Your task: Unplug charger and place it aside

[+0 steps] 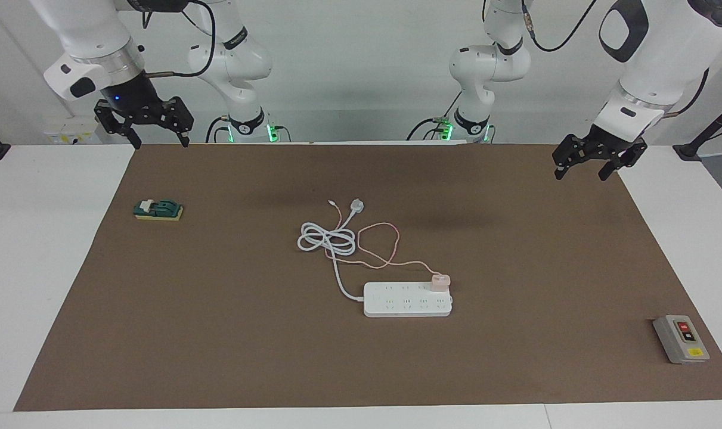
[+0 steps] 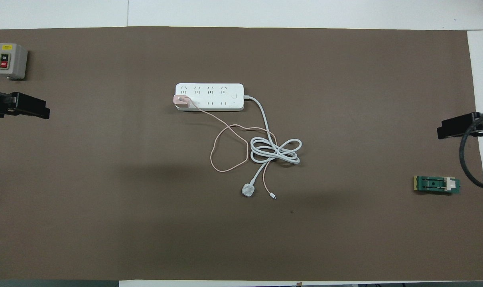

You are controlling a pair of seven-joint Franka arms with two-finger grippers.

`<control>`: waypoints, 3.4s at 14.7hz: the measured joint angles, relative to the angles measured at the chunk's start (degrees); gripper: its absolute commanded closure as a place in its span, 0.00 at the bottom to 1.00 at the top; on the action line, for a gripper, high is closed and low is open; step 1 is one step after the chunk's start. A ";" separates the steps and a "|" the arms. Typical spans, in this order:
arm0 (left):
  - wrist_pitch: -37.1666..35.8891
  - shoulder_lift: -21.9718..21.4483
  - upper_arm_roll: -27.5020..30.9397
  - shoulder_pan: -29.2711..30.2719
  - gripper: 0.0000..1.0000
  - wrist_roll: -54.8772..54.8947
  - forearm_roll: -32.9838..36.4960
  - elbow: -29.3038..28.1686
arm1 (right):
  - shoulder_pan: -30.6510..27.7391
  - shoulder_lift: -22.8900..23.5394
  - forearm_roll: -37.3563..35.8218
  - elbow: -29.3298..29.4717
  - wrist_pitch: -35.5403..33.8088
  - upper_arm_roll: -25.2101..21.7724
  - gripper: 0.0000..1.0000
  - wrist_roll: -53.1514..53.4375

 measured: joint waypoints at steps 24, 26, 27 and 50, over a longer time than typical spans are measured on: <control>0.00 0.00 0.00 0.00 0.00 0.00 0.00 0.00 | 8.28 9.82 15.88 -3.05 7.79 0.92 0.00 54.05; 0.00 0.00 0.00 0.00 0.00 0.00 0.00 0.00 | 10.62 12.90 19.62 -3.10 12.31 0.96 0.00 62.58; 0.00 0.00 0.00 0.00 0.00 0.00 0.00 0.00 | 11.50 14.39 21.42 -3.11 14.41 0.97 0.00 65.89; 9.31 -0.46 -0.31 1.81 0.00 -5.30 -0.64 -0.62 | 19.50 47.98 61.33 14.18 35.47 1.09 0.00 76.77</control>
